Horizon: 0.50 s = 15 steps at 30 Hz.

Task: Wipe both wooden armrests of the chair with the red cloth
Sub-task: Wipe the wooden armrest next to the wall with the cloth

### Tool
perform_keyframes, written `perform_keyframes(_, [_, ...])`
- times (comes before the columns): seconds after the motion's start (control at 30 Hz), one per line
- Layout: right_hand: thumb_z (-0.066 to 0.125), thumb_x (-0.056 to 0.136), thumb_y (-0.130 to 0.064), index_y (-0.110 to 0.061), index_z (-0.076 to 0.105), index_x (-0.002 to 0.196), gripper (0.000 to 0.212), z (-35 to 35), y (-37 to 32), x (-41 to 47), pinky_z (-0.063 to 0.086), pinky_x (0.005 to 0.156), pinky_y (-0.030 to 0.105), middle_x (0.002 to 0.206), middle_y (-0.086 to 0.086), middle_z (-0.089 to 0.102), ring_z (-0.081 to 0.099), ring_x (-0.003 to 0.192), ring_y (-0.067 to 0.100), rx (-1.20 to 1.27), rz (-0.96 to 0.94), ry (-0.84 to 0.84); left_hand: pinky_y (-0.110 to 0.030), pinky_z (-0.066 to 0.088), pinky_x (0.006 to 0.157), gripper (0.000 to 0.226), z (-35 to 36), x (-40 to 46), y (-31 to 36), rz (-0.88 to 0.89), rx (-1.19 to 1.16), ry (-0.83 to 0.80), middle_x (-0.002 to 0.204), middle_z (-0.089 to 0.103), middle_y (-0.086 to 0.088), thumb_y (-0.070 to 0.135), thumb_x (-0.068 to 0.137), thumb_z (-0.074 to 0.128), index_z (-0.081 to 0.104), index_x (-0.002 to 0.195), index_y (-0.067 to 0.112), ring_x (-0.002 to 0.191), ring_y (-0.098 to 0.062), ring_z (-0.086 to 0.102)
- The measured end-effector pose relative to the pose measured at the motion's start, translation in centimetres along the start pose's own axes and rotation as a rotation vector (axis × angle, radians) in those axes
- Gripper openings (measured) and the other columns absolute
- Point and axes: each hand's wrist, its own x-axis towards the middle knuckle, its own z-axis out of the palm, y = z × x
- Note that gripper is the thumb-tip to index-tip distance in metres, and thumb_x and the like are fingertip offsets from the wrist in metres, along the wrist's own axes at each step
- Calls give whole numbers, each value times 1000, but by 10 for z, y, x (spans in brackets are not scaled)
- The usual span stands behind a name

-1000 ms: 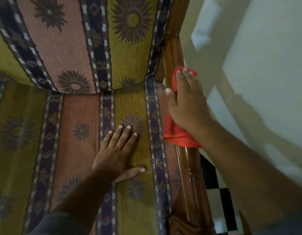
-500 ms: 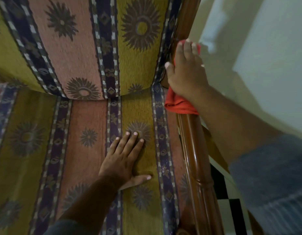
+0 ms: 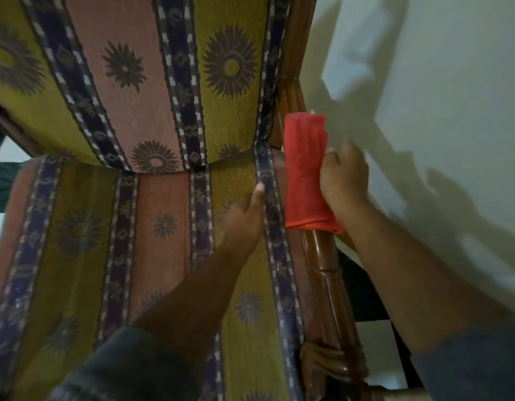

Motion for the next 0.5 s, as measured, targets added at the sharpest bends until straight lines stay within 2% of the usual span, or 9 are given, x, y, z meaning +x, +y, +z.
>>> perform_keyframes(0.03, [41,101,-41,-13,56,126,40,-3,4,-2,36,61,14,121,8,63,50,80,2,-20,111,-47,-36,49,82,65,8,2,21,-26,-89,6,112,65,8,75,89,37,66,119,26,101,-18,62])
perform_keyframes(0.1, [42,99,-52,-14,62,113,46,-4,8,-7,40,58,27,98,5,66,56,74,11,-50,174,-165,-40,55,80,50,17,9,56,9,-80,-32,99,70,-6,62,94,45,68,95,18,95,-31,68])
perform_keyframes(0.13, [44,98,-52,-13,63,111,46,-3,6,-8,46,64,31,95,5,66,60,77,17,-43,159,-164,-38,52,76,42,20,13,68,35,-34,-31,90,67,-14,52,97,49,63,79,17,93,-37,67])
perform_keyframes(0.2, [52,95,-48,-14,62,118,42,-6,-3,-10,53,84,41,105,6,67,64,92,25,32,163,-111,-32,45,70,37,19,16,84,43,45,1,95,68,-22,37,100,53,54,69,17,93,-39,66])
perform_keyframes(0.27, [60,90,-46,-18,59,127,45,-12,-16,-13,51,93,44,117,3,65,62,104,24,122,184,-71,-33,45,70,29,14,12,90,18,21,11,85,67,-15,33,100,55,57,76,17,81,-31,63])
perform_keyframes(0.33, [62,89,-44,-22,57,129,46,-16,-27,-20,50,86,38,118,-2,64,61,103,19,206,194,-62,-31,43,66,26,3,-1,91,5,-49,11,72,57,-3,32,101,53,59,83,14,69,-20,54])
perform_keyframes(0.37, [62,90,-42,-23,57,128,43,-16,-31,-27,49,80,33,117,-3,64,62,100,16,255,194,-76,-31,44,65,25,-7,-9,88,0,-63,14,72,55,0,33,101,52,59,86,14,68,-18,53])
perform_keyframes(0.43, [62,92,-38,-25,58,127,37,-12,-44,-48,47,72,28,117,-5,63,61,96,11,336,198,-114,-37,53,73,24,-34,-27,78,-17,-70,16,81,59,-1,34,102,49,60,95,15,76,-19,57])
perform_keyframes(0.5, [63,93,-30,-26,59,122,30,3,-60,-79,48,75,27,117,-5,63,61,98,10,387,180,-168,-41,55,80,24,-74,-49,61,-8,-1,68,95,65,-7,32,102,49,62,102,13,89,-27,63])
